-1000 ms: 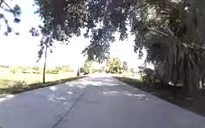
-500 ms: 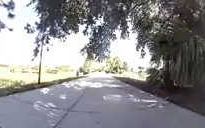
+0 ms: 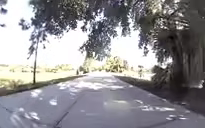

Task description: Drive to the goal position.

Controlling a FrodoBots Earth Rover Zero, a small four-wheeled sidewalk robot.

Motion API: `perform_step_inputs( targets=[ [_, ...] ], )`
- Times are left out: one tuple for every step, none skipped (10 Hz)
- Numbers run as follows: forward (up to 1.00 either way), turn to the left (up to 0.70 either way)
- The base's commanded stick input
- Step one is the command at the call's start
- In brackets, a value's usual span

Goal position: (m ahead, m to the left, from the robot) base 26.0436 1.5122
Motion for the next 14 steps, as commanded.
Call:
perform_step_inputs(
  targets=[
    [0.85, 0.0],
    [0.85, 0.0],
    [0.85, 0.0],
    [0.85, 0.0],
    [0.85, -0.05],
    [0.85, -0.2],
    [0.85, -0.13],
    [0.85, 0.0],
    [0.85, 0.0],
    [0.85, 0.0],
    [0.85, 0.0],
    [0.85, 0.0],
    [0.85, 0.0],
    [0.85, 0.0]
  ],
)
